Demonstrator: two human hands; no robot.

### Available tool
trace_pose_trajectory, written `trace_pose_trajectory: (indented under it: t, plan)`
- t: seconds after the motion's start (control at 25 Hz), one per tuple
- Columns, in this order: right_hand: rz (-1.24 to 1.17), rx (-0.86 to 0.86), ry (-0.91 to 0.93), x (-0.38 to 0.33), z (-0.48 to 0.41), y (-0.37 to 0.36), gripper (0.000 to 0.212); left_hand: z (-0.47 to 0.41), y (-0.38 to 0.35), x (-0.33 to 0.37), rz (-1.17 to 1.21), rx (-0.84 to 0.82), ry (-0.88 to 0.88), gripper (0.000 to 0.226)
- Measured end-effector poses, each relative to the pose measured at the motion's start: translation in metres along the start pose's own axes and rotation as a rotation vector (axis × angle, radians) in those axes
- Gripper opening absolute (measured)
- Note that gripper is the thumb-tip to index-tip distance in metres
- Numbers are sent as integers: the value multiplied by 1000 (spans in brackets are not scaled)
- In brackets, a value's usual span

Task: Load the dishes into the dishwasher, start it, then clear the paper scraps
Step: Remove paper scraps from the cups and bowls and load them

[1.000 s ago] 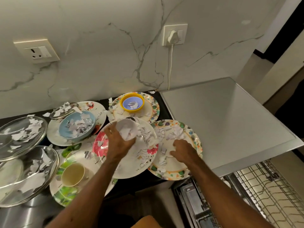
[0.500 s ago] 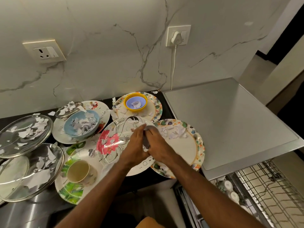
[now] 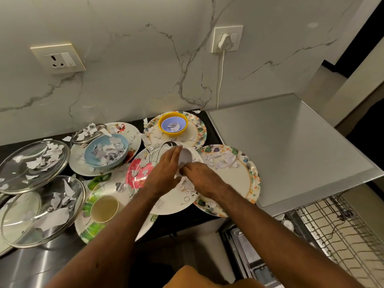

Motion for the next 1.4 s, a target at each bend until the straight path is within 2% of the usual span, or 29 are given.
trace_pose_trajectory:
  t: [0.08,0.2,0.28,0.4,0.48,0.52,0.6,0.68,0.76,0.84,0.92,1.0,1.08,1.2,1.28,1.4]
  plan:
    - [-16,41,-88,19,6,4,42,-3,4,-11,-56,-7,3,113]
    - [-202,122,-209,39,12,11,58,-6,7,-20,-39,-14,41,115]
    - [-301,117,-174,31,11,8,72,-9,5,-8,-28,-11,-14,112]
    - [-194,48,-81,21,9,-6,81,-13,1,14,-8,-30,-69,110]
    - [-204,40,-121,28,18,-8,79,-16,1,14,25,-8,-44,112]
    - [-273,100,-139,33,26,-1,71,-18,0,11,51,-1,-21,113]
    - [-476,380,-201,48,51,28,52,-23,-2,9,124,-6,43,114]
    - [-716,678,-405,83,85,44,39,-32,-1,18,265,-19,125,106]
    - [-1104,720,-681,115,107,25,38,-41,-4,41,449,-33,204,76]
    - [-1485,721,-796,128,121,8,47,-48,-14,78,615,-127,224,49]
    - [-1769,777,-807,132,141,11,58,-53,-33,122,727,-272,207,53]
    - [-1910,858,-757,139,166,22,61,-57,-47,165,807,-379,127,54]
    - [-1955,969,-739,154,199,33,62,-61,-57,209,824,-492,57,52]
    - [-1910,1159,-779,190,263,48,67,-67,-77,278,755,-665,-66,35]
    - [-1842,1228,-808,215,307,55,65,-72,-97,314,702,-749,-95,43]
    - [-1745,1314,-856,247,374,60,61,-92,-141,354,306,-737,-242,54]
Point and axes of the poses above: each hand's wrist, its own z-axis away from the middle knuckle, its own y-axis out of the back of the hand, x = y × z, the point moved 10 cm from there along -z, towards the middle knuckle, and after that the axes turned 12 degrees about -z, right-handed, at the moved point
